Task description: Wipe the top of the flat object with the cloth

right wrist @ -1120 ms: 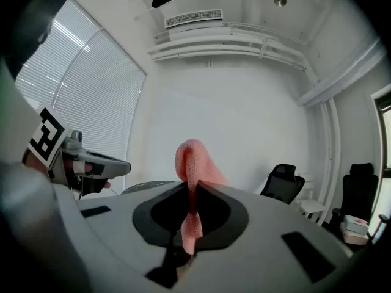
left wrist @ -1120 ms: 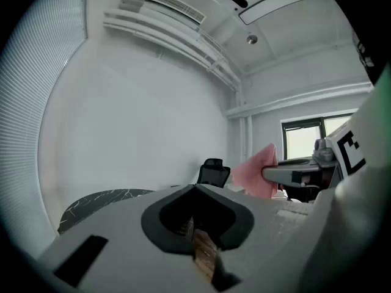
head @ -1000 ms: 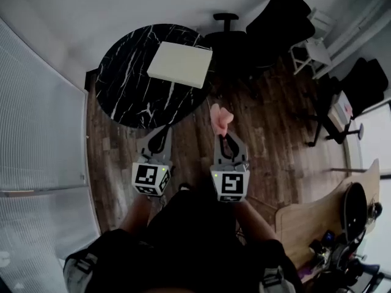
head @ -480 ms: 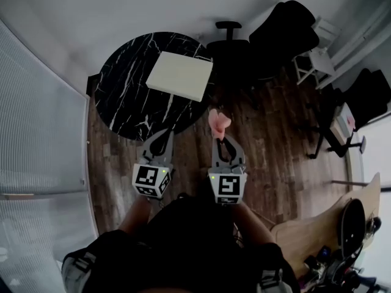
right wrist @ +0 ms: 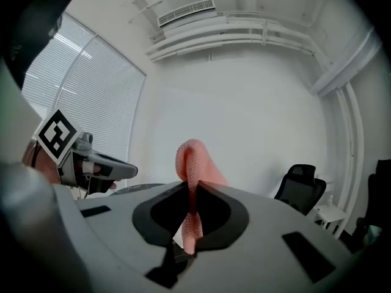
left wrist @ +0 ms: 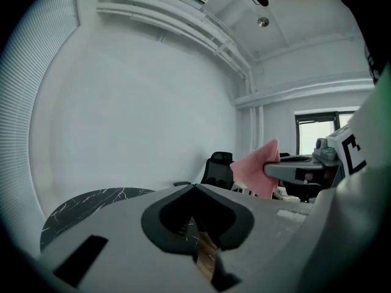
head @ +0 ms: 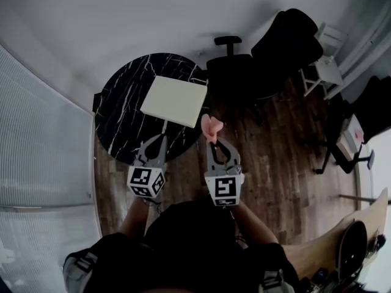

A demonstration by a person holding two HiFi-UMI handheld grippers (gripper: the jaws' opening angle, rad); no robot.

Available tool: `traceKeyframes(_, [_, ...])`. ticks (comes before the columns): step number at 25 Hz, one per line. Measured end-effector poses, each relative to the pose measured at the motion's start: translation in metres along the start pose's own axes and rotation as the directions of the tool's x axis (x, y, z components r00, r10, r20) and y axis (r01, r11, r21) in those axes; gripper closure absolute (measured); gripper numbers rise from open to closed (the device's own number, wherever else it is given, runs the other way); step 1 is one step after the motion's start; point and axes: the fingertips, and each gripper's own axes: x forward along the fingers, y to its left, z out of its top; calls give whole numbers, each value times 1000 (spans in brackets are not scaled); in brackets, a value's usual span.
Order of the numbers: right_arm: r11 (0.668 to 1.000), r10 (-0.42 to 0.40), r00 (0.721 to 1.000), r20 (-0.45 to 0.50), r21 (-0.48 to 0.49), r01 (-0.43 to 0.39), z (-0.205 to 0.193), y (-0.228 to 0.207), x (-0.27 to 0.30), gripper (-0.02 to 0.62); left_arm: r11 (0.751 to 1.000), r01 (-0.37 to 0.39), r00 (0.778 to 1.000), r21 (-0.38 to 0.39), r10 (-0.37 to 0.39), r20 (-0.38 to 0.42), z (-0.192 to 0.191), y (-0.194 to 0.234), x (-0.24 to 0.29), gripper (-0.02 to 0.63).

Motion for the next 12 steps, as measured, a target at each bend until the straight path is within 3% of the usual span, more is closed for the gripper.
traceKeyframes(5, [999, 24, 998, -61, 38, -22, -25, -32, 19, 581, 1000, -29, 999, -7, 28, -44, -8, -1, 36, 606])
traceKeyframes(12, [994, 107, 984, -139, 53, -101, -50, -41, 64, 581, 997, -73, 992, -19, 70, -108, -22, 30, 68, 606])
